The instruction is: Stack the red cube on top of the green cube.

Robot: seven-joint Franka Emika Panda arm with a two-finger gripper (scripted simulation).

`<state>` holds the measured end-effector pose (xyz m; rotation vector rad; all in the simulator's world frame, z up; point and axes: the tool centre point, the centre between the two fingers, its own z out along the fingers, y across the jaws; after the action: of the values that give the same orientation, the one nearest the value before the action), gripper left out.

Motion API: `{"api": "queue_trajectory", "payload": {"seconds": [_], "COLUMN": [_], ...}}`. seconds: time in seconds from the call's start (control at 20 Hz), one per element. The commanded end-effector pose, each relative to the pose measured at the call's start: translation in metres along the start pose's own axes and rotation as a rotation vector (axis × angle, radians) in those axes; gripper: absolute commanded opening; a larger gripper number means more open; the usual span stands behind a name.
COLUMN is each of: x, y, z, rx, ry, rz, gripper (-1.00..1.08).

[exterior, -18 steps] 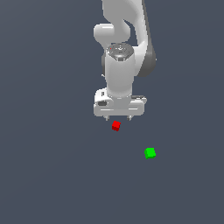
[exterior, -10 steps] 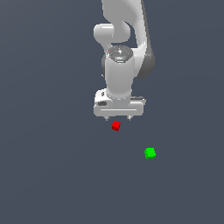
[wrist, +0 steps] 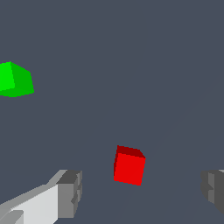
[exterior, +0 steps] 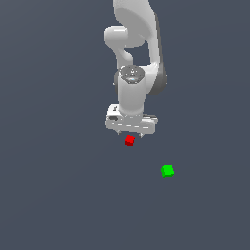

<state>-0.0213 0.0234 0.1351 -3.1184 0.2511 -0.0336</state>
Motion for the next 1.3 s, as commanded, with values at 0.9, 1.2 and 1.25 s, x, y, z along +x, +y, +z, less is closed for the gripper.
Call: {"api": "queue_trajectory", "payload": {"seconds": [0.9, 1.2, 1.25], "x": [-0.036, -0.036, -0.037], "y": [0.005, 0.005, 0.005], "z": [0.064, 0.073, 0.076], "rx": [-0.017, -0.017, -0.017], "ry": [-0.019, -0.019, -0.019], "rz": [0.189, 0.189, 0.189], "gripper": [1.00, 1.00, 1.00]}}
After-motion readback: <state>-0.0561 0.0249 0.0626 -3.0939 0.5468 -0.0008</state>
